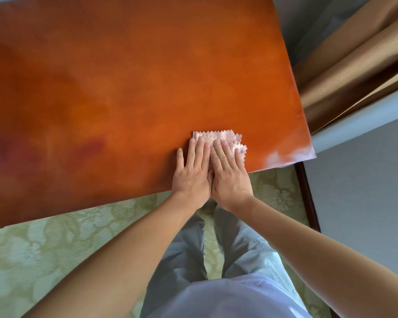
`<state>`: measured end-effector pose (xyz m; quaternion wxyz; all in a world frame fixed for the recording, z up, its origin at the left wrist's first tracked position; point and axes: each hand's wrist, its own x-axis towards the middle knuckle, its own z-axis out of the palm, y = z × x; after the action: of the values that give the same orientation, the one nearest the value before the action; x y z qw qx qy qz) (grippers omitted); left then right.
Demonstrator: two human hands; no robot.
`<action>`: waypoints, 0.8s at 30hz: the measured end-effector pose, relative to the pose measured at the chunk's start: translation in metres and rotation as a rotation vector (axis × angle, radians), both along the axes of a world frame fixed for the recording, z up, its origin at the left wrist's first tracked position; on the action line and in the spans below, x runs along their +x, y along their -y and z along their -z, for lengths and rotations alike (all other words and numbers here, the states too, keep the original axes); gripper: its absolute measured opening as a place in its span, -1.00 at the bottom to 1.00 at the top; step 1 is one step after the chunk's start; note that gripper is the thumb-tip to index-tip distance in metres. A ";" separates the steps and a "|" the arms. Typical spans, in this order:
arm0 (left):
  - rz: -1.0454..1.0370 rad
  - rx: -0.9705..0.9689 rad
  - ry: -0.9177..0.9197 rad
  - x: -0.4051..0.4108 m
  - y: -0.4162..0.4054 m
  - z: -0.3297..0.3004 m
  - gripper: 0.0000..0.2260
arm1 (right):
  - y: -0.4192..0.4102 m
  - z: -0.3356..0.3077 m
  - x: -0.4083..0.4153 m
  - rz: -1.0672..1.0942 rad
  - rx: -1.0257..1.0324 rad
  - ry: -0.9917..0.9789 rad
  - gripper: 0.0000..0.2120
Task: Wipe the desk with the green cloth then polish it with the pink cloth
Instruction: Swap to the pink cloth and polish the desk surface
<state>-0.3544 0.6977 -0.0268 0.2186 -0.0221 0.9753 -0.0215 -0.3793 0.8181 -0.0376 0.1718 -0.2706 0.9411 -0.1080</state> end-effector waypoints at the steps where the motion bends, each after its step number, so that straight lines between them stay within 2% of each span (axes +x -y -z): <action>1: -0.018 -0.013 0.003 0.005 0.004 0.000 -0.42 | 0.005 0.000 0.002 -0.028 0.008 0.008 -0.37; 11: -0.152 -0.025 -0.014 0.007 -0.028 0.005 -0.37 | -0.023 0.003 -0.016 -0.195 0.079 0.026 -0.40; 24: 0.008 0.031 -0.009 -0.079 -0.180 0.003 -0.39 | -0.181 -0.004 -0.075 0.038 0.007 0.023 -0.43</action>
<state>-0.4338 0.8776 -0.0300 0.2142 -0.0151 0.9767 -0.0072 -0.4544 0.9990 -0.0332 0.1815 -0.2509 0.9443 -0.1110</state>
